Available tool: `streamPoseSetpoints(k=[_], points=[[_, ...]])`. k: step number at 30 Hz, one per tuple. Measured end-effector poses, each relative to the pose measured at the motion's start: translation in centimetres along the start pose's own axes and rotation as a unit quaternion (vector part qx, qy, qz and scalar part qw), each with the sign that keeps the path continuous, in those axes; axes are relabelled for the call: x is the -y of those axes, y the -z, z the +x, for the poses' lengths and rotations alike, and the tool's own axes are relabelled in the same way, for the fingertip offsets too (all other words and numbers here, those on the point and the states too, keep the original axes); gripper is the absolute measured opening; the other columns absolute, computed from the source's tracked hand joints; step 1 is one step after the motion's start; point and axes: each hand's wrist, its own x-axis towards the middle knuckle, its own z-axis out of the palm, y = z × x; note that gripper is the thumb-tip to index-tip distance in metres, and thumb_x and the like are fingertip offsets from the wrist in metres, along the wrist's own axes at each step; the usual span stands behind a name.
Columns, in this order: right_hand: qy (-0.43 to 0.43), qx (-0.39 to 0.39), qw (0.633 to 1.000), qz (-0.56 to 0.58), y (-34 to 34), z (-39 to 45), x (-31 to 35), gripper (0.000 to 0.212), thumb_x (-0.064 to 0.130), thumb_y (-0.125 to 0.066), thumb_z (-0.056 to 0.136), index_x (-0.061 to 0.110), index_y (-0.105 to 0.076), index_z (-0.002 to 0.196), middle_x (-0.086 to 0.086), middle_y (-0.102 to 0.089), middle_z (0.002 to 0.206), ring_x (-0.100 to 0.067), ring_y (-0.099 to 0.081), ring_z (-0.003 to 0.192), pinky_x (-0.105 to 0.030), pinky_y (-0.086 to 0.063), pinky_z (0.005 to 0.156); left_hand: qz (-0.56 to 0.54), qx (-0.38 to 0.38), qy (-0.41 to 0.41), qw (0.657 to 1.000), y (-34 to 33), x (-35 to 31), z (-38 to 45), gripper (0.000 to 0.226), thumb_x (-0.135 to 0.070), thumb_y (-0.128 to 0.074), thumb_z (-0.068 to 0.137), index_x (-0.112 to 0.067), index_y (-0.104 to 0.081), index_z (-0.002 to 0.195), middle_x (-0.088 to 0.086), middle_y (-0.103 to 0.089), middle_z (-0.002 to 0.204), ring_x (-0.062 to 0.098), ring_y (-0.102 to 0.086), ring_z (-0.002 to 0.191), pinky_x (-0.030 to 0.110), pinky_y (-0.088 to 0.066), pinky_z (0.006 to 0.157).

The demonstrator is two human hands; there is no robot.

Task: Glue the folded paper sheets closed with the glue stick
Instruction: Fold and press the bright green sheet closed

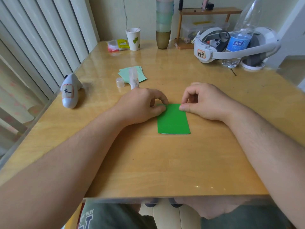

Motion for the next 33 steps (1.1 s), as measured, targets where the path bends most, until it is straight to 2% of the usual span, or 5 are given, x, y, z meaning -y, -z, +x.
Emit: streamPoseSetpoints(k=[5,14,21,25,33], points=[[-0.001,0.084,0.996,-0.011,1.3,-1.5,0.9,0.034,0.048,-0.093,0.06,0.032,-0.067,0.076,0.006,-0.057,0.095,-0.008,-0.056,0.087,-0.033,-0.05,0.082,-0.073,0.102,-0.046,0.991,1.4,0.2,-1.6,0.034,-0.046,-0.089,0.077,-0.039,-0.07,0.105,-0.024,-0.053,0.067,0.003,-0.051,0.063,0.021,-0.04,0.062],[-0.003,0.093,0.995,0.035,1.3,-1.5,0.7,0.037,0.057,-0.085,0.065,0.028,-0.064,0.074,0.001,-0.061,0.085,-0.019,-0.054,0.08,-0.041,-0.049,0.079,-0.111,0.198,-0.048,0.973,2.6,-0.5,-2.2,0.053,-0.057,-0.093,0.059,-0.04,-0.068,0.103,0.004,-0.057,0.095,0.022,-0.054,0.084,0.044,-0.052,0.079],[-0.058,-0.091,0.973,0.205,0.6,-0.5,1.1,0.028,0.031,-0.058,0.106,0.023,-0.067,0.081,-0.001,-0.06,0.086,-0.018,-0.06,0.082,-0.044,-0.062,0.082,-0.158,0.068,-0.024,0.985,1.7,0.1,-1.3,0.022,-0.038,-0.081,0.075,-0.038,-0.074,0.095,0.002,-0.061,0.095,0.011,-0.056,0.074,0.034,-0.054,0.076],[-0.14,-0.064,0.875,0.46,1.6,-0.5,2.8,0.03,0.03,-0.051,0.109,0.021,-0.066,0.085,0.0,-0.053,0.079,-0.022,-0.058,0.085,-0.066,-0.057,0.087,-0.129,0.02,-0.043,0.991,0.5,-0.4,-0.6,0.021,-0.024,-0.081,0.085,-0.035,-0.074,0.101,-0.003,-0.058,0.093,0.008,-0.056,0.076,0.025,-0.05,0.078],[-0.112,-0.027,0.854,0.508,1.7,-0.7,3.6,0.021,0.039,-0.058,0.092,0.022,-0.068,0.088,0.003,-0.054,0.076,-0.017,-0.057,0.079,-0.068,-0.052,0.091,-0.091,0.004,-0.021,0.996,-0.7,-1.7,0.3,0.042,-0.006,-0.064,0.088,-0.035,-0.071,0.119,-0.005,-0.053,0.108,-0.006,-0.055,0.088,0.009,-0.041,0.082]])
